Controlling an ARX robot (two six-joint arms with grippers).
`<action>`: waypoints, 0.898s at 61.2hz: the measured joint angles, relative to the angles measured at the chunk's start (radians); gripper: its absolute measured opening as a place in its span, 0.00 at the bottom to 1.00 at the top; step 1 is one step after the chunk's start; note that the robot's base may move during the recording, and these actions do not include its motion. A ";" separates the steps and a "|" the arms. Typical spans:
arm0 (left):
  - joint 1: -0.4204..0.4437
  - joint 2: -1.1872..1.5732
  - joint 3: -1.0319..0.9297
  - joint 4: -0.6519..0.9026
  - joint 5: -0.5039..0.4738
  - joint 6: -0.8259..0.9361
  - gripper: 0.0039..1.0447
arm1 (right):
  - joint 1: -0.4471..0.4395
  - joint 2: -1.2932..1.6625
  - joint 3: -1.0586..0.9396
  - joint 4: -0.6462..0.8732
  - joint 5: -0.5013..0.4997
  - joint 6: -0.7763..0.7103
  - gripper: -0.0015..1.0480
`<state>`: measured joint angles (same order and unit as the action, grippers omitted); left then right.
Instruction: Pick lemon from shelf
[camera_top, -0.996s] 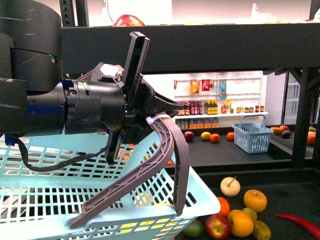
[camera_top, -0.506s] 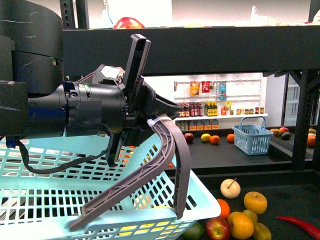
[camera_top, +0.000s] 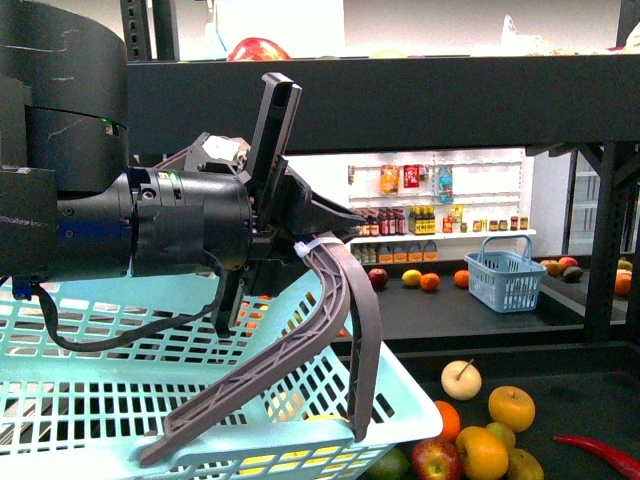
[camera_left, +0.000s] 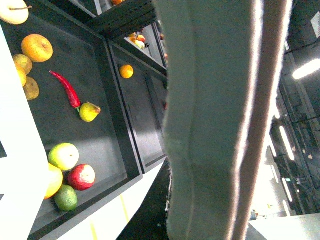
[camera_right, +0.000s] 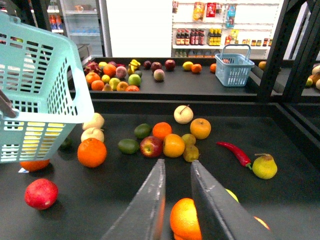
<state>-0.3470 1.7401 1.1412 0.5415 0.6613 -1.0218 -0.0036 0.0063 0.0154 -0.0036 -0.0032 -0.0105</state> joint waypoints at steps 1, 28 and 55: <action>0.000 0.000 0.000 0.000 0.000 0.000 0.06 | 0.000 0.000 0.000 0.000 0.000 0.000 0.28; 0.000 0.000 0.000 0.000 0.000 0.000 0.06 | 0.000 0.000 0.000 0.000 0.000 0.001 0.94; 0.070 0.011 0.009 0.090 -0.342 -0.092 0.06 | 0.000 0.000 0.000 0.000 0.000 0.002 0.93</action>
<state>-0.2768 1.7508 1.1500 0.6312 0.3191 -1.1137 -0.0036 0.0059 0.0154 -0.0036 -0.0029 -0.0082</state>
